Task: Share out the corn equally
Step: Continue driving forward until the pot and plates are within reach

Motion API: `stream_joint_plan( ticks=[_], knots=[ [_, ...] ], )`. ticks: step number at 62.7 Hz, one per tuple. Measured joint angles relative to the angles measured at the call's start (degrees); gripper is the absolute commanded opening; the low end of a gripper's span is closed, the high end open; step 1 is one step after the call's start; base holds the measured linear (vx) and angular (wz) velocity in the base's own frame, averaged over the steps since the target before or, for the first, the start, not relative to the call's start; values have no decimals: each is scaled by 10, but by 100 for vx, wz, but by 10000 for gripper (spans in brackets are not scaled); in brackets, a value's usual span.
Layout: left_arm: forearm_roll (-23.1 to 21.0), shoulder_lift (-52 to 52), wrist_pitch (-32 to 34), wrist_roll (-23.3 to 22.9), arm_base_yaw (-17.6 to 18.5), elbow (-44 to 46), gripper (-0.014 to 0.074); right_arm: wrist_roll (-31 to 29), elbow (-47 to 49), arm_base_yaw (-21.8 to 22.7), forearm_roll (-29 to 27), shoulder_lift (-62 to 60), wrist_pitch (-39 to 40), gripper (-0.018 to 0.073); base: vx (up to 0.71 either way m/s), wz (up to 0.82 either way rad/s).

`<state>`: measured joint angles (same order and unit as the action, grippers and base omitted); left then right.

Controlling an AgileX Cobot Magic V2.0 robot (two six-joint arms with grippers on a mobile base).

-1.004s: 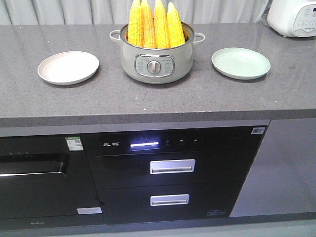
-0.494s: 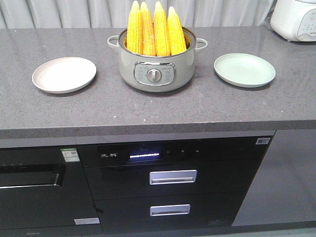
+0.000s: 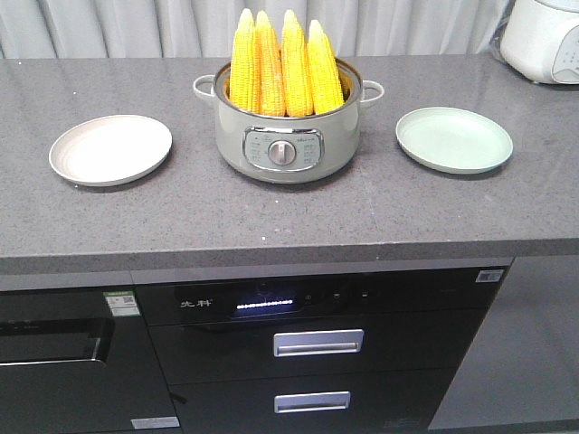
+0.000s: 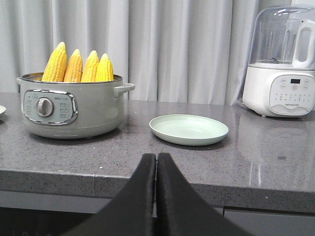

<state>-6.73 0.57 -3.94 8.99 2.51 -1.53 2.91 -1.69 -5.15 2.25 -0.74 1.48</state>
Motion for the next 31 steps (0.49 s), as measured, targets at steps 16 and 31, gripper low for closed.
stream_joint_plan(
  ticks=[16,31],
  knots=[
    [0,0,0,0,0,0,-7,0,0,0,0,0,0,-4,6,1],
    [0,0,0,0,0,0,-7,0,0,0,0,0,0,-4,6,0]
  ],
)
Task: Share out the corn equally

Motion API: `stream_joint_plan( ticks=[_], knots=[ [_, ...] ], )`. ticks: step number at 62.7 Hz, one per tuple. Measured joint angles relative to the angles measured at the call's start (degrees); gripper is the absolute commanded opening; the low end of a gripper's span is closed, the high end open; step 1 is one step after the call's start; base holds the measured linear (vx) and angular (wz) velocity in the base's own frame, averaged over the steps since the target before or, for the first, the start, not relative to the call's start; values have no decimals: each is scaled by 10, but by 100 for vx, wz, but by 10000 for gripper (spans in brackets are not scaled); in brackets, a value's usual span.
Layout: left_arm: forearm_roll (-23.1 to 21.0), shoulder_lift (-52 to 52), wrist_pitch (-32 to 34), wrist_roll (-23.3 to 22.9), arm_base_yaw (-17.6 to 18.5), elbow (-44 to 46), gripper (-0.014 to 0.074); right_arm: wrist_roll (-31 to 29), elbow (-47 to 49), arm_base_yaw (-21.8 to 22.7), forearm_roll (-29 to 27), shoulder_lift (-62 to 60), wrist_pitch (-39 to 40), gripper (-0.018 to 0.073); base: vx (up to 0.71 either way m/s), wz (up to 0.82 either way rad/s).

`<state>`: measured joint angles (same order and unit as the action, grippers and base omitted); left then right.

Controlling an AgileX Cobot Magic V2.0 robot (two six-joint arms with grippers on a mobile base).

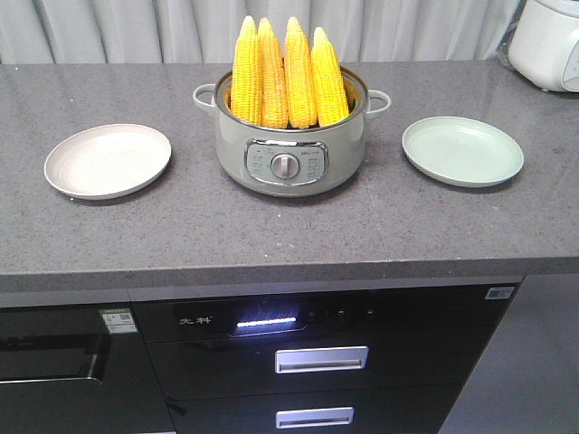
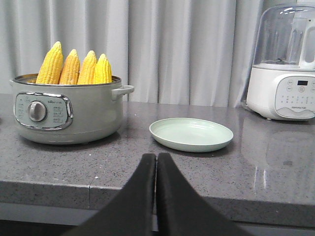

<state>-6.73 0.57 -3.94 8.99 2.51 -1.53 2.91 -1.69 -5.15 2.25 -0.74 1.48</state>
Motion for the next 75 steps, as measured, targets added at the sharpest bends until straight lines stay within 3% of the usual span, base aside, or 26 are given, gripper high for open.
stream_joint_plan(
  ticks=[75],
  knots=[
    [0,0,0,0,0,0,-7,0,0,0,0,0,0,-4,5,0]
  ],
)
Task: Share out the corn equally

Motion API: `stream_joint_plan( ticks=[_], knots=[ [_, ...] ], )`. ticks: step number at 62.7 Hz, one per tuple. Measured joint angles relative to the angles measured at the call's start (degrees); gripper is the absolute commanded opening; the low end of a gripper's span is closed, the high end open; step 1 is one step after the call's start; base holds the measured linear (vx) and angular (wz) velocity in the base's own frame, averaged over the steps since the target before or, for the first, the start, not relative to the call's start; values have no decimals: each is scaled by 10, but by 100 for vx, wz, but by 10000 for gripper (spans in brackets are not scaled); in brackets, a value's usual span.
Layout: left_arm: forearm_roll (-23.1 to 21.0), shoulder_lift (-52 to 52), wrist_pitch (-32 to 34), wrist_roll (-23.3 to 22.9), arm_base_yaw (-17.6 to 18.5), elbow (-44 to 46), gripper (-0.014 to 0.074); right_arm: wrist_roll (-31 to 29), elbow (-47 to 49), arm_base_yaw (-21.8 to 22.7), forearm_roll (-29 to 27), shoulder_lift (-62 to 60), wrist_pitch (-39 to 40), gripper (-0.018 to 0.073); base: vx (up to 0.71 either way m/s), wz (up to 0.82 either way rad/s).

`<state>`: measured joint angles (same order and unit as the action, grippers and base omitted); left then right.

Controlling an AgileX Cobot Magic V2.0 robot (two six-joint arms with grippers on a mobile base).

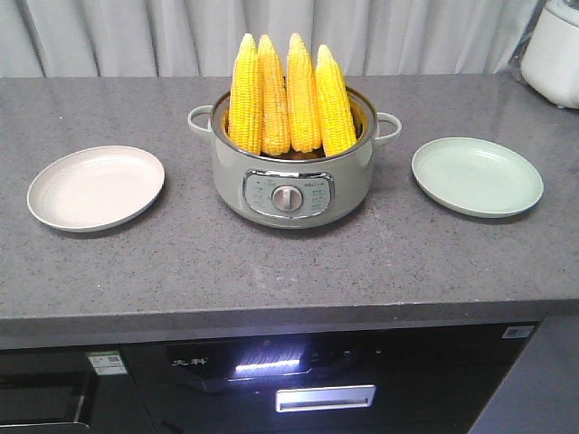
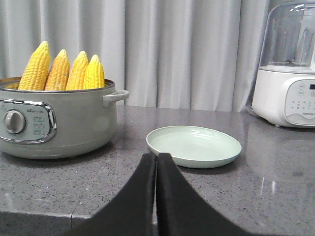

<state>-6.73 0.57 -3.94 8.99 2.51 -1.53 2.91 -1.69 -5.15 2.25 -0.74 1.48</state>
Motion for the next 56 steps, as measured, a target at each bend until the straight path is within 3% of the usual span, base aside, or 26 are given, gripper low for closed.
stream_joint_plan(
  ticks=[56],
  knots=[
    [0,0,0,0,0,0,-7,0,0,0,0,0,0,-4,4,0]
  ],
)
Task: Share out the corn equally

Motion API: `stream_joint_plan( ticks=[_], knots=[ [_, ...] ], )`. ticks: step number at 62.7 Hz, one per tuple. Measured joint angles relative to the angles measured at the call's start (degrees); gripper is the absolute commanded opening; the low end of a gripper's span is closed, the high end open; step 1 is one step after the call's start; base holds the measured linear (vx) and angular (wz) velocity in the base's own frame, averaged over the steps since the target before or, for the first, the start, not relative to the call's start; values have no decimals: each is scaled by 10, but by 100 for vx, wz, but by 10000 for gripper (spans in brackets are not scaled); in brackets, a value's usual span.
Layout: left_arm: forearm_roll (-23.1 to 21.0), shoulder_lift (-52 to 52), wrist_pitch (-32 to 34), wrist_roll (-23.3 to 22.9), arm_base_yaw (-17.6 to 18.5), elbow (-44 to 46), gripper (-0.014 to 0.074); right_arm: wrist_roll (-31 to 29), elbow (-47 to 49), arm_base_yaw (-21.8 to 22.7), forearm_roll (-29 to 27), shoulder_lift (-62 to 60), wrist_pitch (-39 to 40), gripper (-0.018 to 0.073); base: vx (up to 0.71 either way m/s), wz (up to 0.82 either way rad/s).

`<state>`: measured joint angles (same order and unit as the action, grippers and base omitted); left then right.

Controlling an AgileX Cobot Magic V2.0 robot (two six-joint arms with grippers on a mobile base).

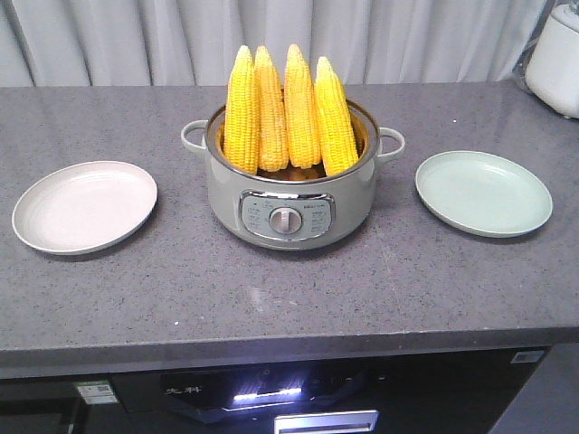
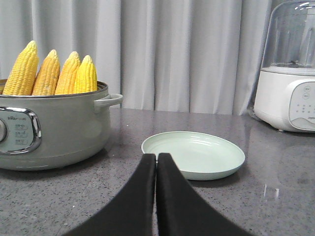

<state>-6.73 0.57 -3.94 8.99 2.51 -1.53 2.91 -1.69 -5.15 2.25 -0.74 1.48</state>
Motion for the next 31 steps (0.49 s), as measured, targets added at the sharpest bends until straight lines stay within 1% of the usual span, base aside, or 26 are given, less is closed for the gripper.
stream_joint_plan(
  ticks=[31],
  knots=[
    [0,0,0,0,0,0,-7,0,0,0,0,0,0,-4,4,-1]
  ],
)
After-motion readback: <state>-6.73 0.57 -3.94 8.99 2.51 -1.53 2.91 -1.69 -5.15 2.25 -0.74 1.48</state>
